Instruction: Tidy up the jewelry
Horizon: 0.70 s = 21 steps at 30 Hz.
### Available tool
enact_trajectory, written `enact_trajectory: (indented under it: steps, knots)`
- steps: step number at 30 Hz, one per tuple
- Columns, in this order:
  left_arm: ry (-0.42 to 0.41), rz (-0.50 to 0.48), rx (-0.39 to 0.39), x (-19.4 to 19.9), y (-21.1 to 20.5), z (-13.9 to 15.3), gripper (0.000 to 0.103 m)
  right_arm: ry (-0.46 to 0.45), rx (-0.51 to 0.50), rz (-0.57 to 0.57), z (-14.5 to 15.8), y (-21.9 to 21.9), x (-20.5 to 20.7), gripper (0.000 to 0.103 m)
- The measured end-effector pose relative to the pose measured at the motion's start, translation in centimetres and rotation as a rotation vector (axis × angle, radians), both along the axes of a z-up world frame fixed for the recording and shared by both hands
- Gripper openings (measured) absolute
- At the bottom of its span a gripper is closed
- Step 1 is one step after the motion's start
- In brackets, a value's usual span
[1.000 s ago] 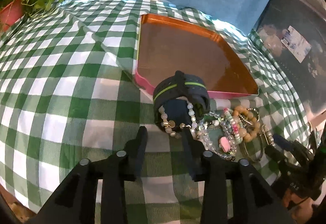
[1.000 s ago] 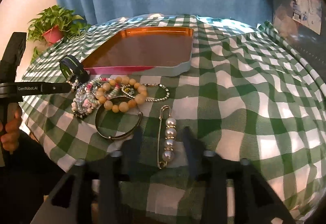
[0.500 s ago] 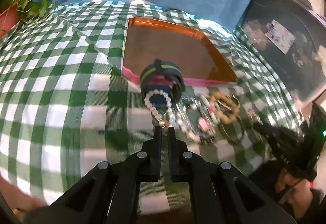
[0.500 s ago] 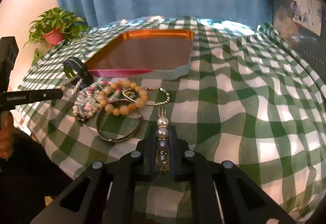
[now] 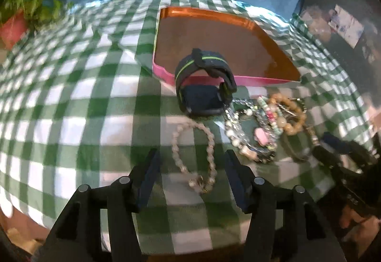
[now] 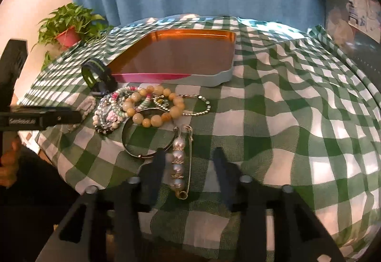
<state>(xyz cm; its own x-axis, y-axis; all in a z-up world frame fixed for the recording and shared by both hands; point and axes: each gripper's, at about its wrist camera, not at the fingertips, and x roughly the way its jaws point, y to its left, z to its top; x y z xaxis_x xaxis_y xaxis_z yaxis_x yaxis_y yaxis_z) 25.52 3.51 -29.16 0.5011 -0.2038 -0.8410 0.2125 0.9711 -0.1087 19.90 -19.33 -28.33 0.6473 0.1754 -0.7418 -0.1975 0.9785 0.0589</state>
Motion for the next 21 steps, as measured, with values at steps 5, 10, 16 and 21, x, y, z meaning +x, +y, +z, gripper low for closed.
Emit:
enact_trajectory:
  steps: [5,10,16,21]
  knots:
    - [-0.008,-0.031,0.053,-0.2,-0.7,0.1,0.012,0.006,-0.017,0.005,-0.1,-0.2,0.0,0.010]
    - [0.004,-0.038,0.074,-0.8,-1.1,1.0,0.006,-0.008,0.007,-0.023,0.5,-1.0,-0.1,0.010]
    - [-0.041,-0.033,0.027,-1.6,-1.5,4.8,0.006,-0.049,0.023,-0.052,2.7,-0.9,-1.0,0.010]
    - [-0.104,-0.045,-0.019,-3.4,-1.7,9.1,0.006,-0.081,0.014,-0.086,5.3,-0.3,-2.3,0.010]
